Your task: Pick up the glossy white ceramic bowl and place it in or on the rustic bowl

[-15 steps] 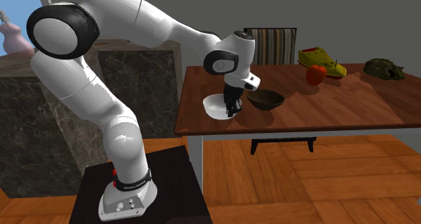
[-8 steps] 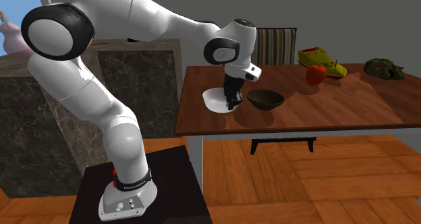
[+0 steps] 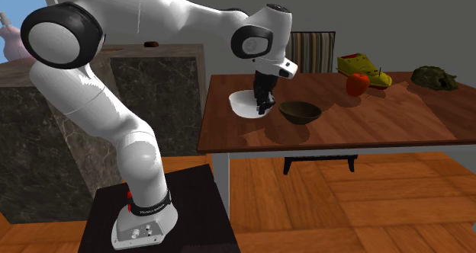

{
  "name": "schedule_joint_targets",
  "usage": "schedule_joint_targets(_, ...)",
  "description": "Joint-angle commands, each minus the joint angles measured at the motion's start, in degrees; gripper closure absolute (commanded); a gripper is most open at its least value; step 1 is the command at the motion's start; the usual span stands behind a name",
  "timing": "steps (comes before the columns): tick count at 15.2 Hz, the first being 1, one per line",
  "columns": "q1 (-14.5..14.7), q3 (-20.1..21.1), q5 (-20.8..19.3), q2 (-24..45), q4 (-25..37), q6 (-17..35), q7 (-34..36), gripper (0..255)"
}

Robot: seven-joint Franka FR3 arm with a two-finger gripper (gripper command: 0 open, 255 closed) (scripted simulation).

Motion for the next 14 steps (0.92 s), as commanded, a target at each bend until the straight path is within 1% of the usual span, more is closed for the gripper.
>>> schedule_joint_targets(1, 0.0, 0.0, -0.1, -0.1, 1.5, -1.6, 0.3, 255)
schedule_joint_targets(12, 0.1, 0.0, -0.4, 0.2, 9.9, -9.5, 1.9, 255)
schedule_joint_targets(14, 0.3, -0.6, 0.0, 4.9, 14.5, -9.6, 1.3, 255)
